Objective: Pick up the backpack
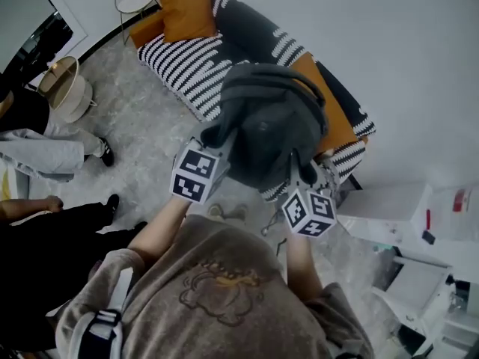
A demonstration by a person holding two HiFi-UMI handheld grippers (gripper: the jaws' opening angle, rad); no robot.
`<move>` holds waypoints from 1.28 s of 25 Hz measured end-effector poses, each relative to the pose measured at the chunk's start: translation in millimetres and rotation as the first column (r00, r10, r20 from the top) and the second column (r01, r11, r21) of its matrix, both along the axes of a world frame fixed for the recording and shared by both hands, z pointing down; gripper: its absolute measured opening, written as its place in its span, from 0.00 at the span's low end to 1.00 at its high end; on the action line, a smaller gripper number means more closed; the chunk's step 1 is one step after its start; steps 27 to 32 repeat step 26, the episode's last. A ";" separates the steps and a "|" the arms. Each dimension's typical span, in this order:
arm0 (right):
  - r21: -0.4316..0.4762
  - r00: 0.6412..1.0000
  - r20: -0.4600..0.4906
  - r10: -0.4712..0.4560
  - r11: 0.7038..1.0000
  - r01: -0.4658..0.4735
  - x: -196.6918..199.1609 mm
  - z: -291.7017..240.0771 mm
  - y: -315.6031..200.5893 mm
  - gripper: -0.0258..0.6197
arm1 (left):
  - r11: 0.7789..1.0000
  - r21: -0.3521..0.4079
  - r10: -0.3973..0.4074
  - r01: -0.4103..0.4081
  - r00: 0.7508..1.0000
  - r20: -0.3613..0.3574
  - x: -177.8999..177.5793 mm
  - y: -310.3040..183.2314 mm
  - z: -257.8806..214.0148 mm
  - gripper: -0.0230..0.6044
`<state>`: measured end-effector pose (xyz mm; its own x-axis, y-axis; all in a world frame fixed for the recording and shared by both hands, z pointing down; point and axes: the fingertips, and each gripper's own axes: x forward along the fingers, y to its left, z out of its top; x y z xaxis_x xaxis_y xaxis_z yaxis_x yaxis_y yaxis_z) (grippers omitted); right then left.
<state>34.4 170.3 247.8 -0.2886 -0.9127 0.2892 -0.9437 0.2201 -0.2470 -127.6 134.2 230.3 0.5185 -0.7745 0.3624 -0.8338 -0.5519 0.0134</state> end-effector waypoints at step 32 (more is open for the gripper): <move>-0.022 0.999 0.016 -0.042 0.999 0.042 -2.6 13.1 8.2 0.11 | 0.999 -0.020 -0.034 0.034 0.999 0.021 -2.8 14.2 13.2 0.13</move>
